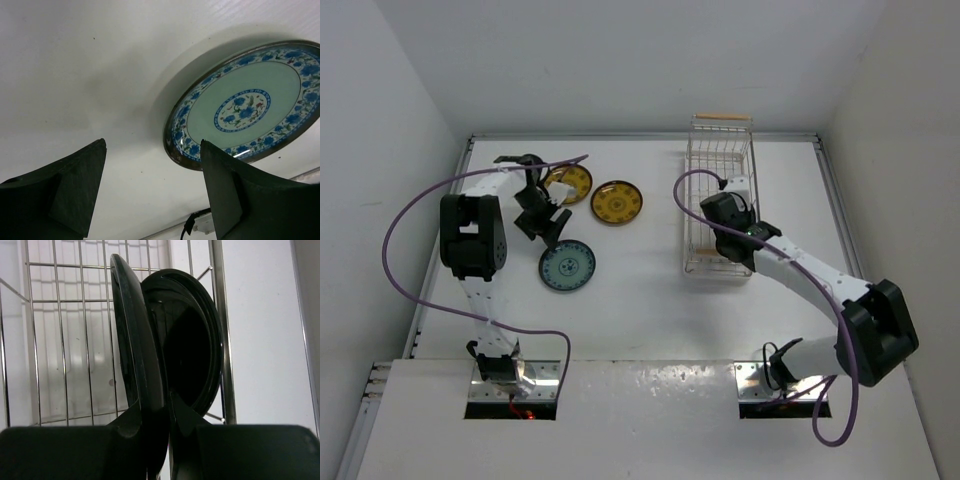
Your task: Load the plates into the dish rack
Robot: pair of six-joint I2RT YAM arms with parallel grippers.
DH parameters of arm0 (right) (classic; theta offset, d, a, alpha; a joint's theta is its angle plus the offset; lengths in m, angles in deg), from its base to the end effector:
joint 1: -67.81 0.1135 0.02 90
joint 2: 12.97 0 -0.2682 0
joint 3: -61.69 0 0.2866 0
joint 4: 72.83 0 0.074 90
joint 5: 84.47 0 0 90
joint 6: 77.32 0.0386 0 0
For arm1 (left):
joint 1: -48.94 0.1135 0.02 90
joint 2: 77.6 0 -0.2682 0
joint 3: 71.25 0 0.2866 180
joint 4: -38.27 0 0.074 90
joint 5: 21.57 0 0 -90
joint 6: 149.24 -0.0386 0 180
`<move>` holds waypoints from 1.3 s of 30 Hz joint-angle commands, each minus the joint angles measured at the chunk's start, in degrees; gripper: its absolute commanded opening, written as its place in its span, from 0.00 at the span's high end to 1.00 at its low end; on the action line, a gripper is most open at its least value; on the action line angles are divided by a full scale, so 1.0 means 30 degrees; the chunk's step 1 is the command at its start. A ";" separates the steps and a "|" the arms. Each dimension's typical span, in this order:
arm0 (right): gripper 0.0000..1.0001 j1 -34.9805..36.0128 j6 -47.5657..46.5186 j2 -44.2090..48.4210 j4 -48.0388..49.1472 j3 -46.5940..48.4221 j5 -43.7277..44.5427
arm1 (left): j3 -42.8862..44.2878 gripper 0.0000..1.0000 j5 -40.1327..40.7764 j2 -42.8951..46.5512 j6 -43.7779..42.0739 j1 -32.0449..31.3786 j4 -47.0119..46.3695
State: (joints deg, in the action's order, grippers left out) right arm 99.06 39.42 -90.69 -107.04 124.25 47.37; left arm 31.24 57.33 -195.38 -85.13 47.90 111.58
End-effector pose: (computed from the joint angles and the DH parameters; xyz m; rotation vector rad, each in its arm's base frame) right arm 0.2754 0.1370 0.2226 0.2215 2.1802 -0.3361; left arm 0.4240 -0.0151 0.1634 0.7168 2.9782 -0.2826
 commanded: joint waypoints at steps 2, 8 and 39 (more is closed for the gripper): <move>1.00 -0.0132 -0.0213 -0.0726 0.0931 0.0430 -0.0498 | -0.0489 0.20 0.0240 0.0147 -0.0276 0.0082 -0.0372; 0.62 -0.0337 -0.0211 -0.1634 0.0258 0.1512 -0.1175 | -0.1981 0.20 -0.0111 -0.0292 -0.0687 0.0082 -0.0782; 0.12 0.1948 -0.2558 -0.5817 0.5938 0.8309 -1.9690 | 0.7830 1.00 -1.4873 0.0763 -0.4116 -0.1617 0.4433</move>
State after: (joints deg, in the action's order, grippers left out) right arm 104.61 28.82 -105.42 -96.44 146.13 -1.28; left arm 52.33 22.58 -196.12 -95.06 44.23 121.68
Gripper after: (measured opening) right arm 0.884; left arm 0.019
